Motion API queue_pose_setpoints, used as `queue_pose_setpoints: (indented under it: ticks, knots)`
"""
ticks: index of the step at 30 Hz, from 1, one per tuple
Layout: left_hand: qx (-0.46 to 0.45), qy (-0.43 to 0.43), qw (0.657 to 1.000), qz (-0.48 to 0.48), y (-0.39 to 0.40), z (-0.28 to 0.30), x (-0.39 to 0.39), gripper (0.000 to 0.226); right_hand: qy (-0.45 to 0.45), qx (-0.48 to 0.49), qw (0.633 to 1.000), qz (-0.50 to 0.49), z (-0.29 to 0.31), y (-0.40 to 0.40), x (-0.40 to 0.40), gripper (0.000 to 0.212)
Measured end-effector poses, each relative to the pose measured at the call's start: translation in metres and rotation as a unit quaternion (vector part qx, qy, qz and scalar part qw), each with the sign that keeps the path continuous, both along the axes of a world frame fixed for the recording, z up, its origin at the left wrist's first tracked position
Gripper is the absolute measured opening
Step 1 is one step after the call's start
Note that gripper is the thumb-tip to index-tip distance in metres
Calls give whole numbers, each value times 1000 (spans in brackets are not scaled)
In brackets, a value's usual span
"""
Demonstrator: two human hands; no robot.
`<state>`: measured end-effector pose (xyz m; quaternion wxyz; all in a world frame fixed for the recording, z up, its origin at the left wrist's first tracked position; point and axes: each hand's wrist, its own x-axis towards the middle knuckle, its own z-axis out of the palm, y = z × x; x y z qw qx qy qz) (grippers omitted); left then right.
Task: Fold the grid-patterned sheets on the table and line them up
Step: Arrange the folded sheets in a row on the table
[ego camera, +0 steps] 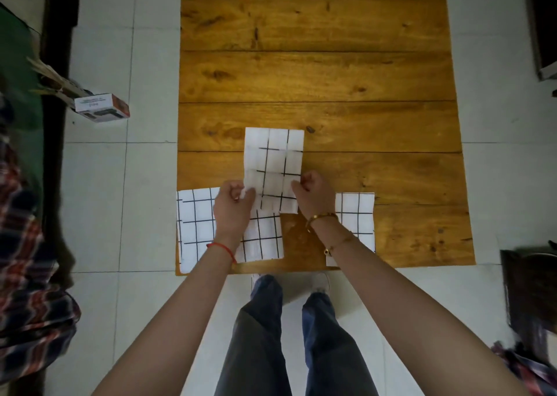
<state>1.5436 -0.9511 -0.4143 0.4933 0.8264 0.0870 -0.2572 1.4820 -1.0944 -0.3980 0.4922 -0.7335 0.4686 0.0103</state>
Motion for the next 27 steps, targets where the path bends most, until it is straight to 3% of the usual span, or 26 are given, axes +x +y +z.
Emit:
queue_pose_setpoints:
  ticks: [6, 16, 20, 27]
  knots:
    - [-70, 68, 990, 98, 31, -2, 78, 25, -16, 67, 997, 41, 0, 28, 85, 20]
    - [-108, 123, 977, 140, 78, -10, 138, 41, -12, 170, 981, 98, -25, 54, 150, 13]
    - [-74, 118, 981, 132, 87, -19, 140, 48, 30, 149, 984, 89, -41, 53, 152, 15]
    - [-8, 130, 988, 86, 86, -35, 131, 35, 103, 74, 989, 82, -60, 45, 145, 24]
